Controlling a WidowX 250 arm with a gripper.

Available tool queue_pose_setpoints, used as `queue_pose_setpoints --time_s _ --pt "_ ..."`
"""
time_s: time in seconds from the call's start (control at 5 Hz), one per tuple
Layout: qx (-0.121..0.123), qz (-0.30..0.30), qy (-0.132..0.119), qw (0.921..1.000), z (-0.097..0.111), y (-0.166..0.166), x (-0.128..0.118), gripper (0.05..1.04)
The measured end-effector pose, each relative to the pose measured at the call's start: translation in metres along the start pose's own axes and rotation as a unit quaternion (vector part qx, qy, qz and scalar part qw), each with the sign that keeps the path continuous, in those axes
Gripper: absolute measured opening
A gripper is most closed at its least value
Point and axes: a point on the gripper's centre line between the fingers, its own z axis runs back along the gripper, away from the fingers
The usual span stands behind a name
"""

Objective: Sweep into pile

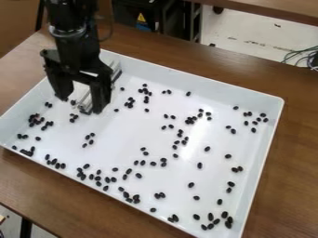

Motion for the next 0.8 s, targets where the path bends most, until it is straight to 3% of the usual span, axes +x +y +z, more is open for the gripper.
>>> queue_pose_setpoints --time_s 0.4,0.8 --pt "-0.011 -0.017 -0.051 0.9985 -0.033 0.025 0.054 0.999" --pt "-0.006 -0.014 -0.053 0.9985 -0.064 0.041 0.075 0.972"
